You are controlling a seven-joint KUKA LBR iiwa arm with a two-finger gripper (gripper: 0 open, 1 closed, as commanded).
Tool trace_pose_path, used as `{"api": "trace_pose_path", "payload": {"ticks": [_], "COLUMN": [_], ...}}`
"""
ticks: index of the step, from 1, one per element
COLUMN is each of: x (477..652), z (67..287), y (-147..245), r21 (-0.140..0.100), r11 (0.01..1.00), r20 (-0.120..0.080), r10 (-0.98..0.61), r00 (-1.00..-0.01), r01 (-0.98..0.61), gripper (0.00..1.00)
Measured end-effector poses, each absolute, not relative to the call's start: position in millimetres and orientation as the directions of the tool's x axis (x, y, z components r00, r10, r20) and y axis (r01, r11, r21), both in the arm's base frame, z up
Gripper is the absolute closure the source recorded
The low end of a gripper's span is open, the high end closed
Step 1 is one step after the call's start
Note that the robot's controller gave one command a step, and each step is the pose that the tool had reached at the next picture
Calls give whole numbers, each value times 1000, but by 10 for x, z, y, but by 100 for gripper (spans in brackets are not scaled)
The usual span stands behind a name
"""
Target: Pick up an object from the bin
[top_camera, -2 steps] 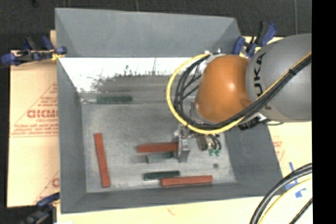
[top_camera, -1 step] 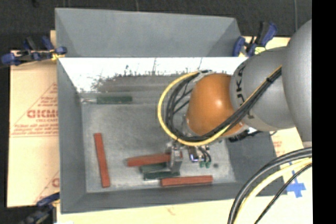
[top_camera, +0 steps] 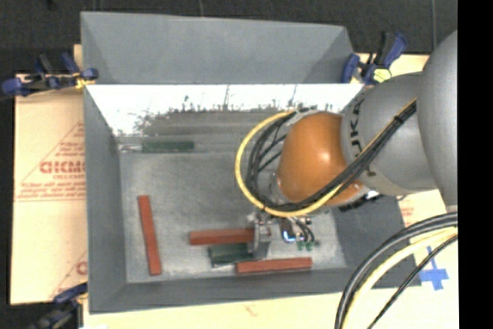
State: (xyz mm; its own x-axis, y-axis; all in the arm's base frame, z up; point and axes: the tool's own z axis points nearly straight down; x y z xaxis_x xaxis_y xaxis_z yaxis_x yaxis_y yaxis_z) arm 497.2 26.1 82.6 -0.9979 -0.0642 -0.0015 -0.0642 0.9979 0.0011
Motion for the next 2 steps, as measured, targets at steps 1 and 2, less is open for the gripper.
{"api": "trace_pose_path", "payload": {"ticks": [1, 2], "x": [4981, 4864], "z": [971, 2966], "y": [559, 316], "r21": [-1, -2], "r11": [998, 992], "r20": [-2, -8], "r10": [-57, -122], "r00": [-998, -992], "r01": [-57, -122], "gripper": [100, 100]}}
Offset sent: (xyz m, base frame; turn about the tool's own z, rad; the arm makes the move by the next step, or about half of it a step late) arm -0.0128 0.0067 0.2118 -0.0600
